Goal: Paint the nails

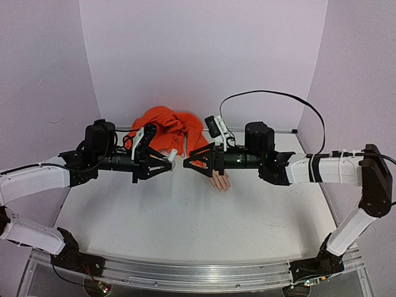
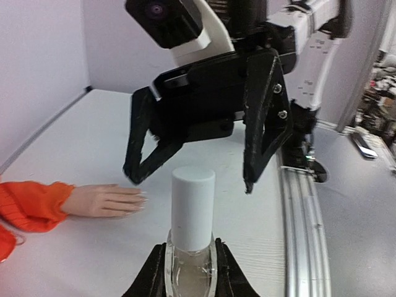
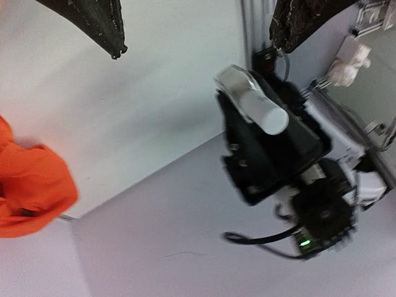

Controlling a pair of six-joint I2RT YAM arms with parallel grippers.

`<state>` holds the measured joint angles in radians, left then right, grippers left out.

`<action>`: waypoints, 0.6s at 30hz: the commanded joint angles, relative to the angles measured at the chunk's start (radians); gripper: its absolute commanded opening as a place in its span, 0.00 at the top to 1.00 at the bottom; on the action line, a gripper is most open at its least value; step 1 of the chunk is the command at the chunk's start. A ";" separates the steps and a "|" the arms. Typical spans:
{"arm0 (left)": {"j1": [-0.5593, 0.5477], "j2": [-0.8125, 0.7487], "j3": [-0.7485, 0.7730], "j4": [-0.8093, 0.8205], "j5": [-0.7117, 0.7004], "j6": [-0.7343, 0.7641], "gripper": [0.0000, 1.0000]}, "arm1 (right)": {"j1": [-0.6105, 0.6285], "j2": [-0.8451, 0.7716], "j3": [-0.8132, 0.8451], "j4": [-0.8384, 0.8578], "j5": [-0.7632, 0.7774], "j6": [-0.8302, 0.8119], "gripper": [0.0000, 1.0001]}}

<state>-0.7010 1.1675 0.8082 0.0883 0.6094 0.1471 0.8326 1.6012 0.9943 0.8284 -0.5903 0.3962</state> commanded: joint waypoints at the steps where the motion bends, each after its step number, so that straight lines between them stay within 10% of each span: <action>1: -0.001 0.052 0.092 0.053 0.417 -0.047 1.00 | 0.021 -0.039 -0.002 0.218 -0.346 0.000 0.23; 18: -0.005 0.100 0.115 0.053 0.505 -0.088 1.00 | 0.081 0.100 0.186 0.273 -0.426 0.043 0.67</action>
<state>-0.7033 1.2659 0.8642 0.0887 1.0760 0.0738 0.8948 1.6882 1.1091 1.0210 -0.9623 0.4343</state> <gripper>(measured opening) 0.220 0.351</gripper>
